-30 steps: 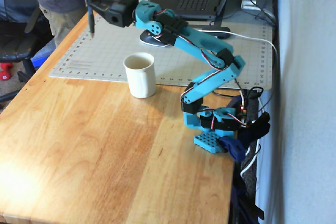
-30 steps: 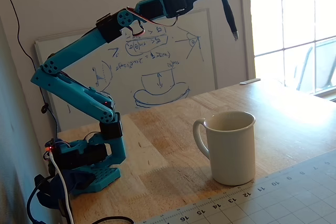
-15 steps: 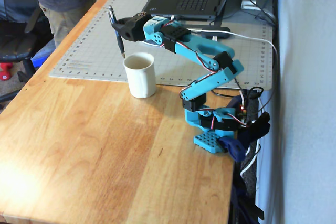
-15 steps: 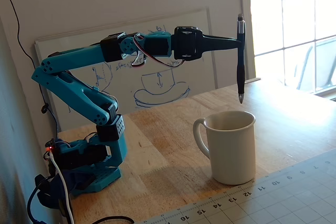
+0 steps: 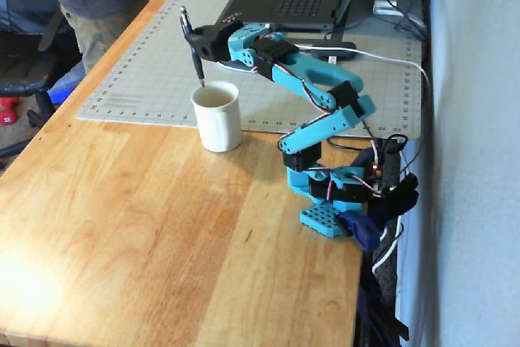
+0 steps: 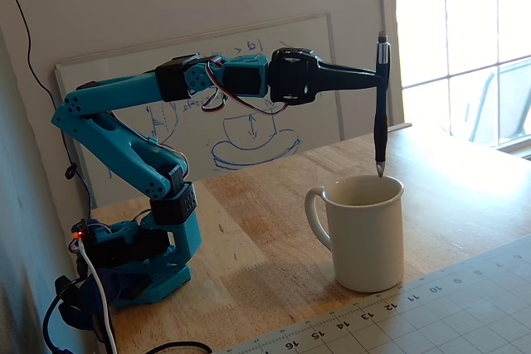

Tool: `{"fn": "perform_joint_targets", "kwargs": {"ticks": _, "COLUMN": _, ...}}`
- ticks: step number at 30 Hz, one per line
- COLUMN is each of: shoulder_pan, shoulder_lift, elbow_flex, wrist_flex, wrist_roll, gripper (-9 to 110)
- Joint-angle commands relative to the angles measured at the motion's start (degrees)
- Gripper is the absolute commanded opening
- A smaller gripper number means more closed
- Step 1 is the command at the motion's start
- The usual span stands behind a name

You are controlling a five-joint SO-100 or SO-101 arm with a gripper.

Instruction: Grasp a pen and put it in a mug.

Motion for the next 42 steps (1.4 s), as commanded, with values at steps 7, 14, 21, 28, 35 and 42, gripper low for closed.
{"fn": "perform_joint_targets", "kwargs": {"ticks": 7, "shoulder_pan": -1.8, "shoulder_lift": 0.3, "elbow_flex": 1.8, "wrist_flex": -1.5, "wrist_roll": -0.2, "gripper": 2}}
{"fn": "perform_joint_targets", "kwargs": {"ticks": 14, "shoulder_pan": -3.5, "shoulder_lift": 0.4, "elbow_flex": 5.4, "wrist_flex": -2.1, "wrist_roll": -0.2, "gripper": 3}}
{"fn": "perform_joint_targets", "kwargs": {"ticks": 21, "shoulder_pan": -5.8, "shoulder_lift": 0.4, "elbow_flex": 5.4, "wrist_flex": -2.2, "wrist_roll": 0.1, "gripper": 18}}
{"fn": "perform_joint_targets", "kwargs": {"ticks": 28, "shoulder_pan": -10.0, "shoulder_lift": 1.6, "elbow_flex": 4.5, "wrist_flex": -2.2, "wrist_roll": -0.4, "gripper": 18}}
{"fn": "perform_joint_targets", "kwargs": {"ticks": 35, "shoulder_pan": -17.1, "shoulder_lift": 4.4, "elbow_flex": -2.5, "wrist_flex": -1.3, "wrist_roll": -4.0, "gripper": 18}}
{"fn": "perform_joint_targets", "kwargs": {"ticks": 42, "shoulder_pan": -25.0, "shoulder_lift": 5.4, "elbow_flex": -3.8, "wrist_flex": -1.3, "wrist_roll": -23.6, "gripper": 10}}
